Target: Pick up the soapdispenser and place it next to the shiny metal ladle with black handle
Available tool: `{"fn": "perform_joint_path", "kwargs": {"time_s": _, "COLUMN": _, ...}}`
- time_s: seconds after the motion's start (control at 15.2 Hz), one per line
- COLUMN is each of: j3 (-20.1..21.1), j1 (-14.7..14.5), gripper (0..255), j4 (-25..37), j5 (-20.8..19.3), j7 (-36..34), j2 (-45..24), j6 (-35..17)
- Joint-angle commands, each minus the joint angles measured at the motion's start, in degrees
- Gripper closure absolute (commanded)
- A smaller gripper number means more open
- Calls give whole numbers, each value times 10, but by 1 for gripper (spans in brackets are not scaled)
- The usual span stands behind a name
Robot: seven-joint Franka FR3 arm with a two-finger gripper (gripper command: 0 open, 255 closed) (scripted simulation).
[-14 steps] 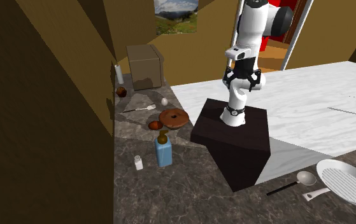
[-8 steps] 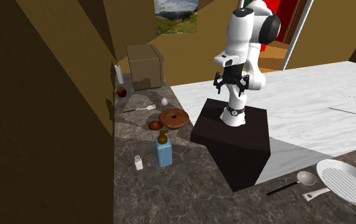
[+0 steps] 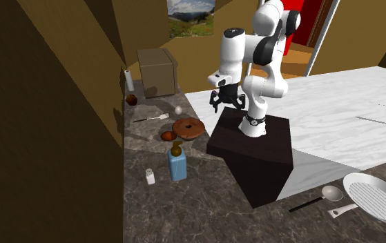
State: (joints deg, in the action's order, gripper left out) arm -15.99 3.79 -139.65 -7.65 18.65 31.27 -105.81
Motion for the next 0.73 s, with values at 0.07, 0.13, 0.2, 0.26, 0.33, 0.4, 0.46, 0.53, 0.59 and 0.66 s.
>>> {"fn": "perform_joint_path", "kwargs": {"time_s": 0.07, "j3": -30, "j1": 3, "gripper": 0, "j4": 10, "j5": -6, "j7": 37, "j2": -50, "j6": -47}}
{"fn": "perform_joint_path", "kwargs": {"time_s": 0.13, "j3": -41, "j1": 3, "gripper": 0, "j4": 16, "j5": -7, "j7": 51, "j2": -68, "j6": -61}}
{"fn": "perform_joint_path", "kwargs": {"time_s": 0.2, "j3": -51, "j1": 4, "gripper": 0, "j4": 22, "j5": -6, "j7": 64, "j2": -87, "j6": -75}}
{"fn": "perform_joint_path", "kwargs": {"time_s": 0.26, "j3": -61, "j1": 4, "gripper": 0, "j4": 29, "j5": -4, "j7": 78, "j2": -106, "j6": -89}}
{"fn": "perform_joint_path", "kwargs": {"time_s": 0.33, "j3": -71, "j1": 4, "gripper": 0, "j4": 37, "j5": -1, "j7": 92, "j2": -125, "j6": -103}}
{"fn": "perform_joint_path", "kwargs": {"time_s": 0.4, "j3": -81, "j1": 3, "gripper": 0, "j4": 45, "j5": 3, "j7": 107, "j2": -146, "j6": -116}}
{"fn": "perform_joint_path", "kwargs": {"time_s": 0.46, "j3": -90, "j1": 3, "gripper": 0, "j4": 55, "j5": 8, "j7": 122, "j2": -166, "j6": -128}}
{"fn": "perform_joint_path", "kwargs": {"time_s": 0.53, "j3": -99, "j1": 3, "gripper": 0, "j4": 65, "j5": 15, "j7": 138, "j2": -188, "j6": -140}}
{"fn": "perform_joint_path", "kwargs": {"time_s": 0.59, "j3": -108, "j1": 3, "gripper": 0, "j4": 76, "j5": 24, "j7": 154, "j2": -209, "j6": -151}}
{"fn": "perform_joint_path", "kwargs": {"time_s": 0.66, "j3": -116, "j1": 3, "gripper": 0, "j4": 88, "j5": 33, "j7": 171, "j2": -232, "j6": -162}}
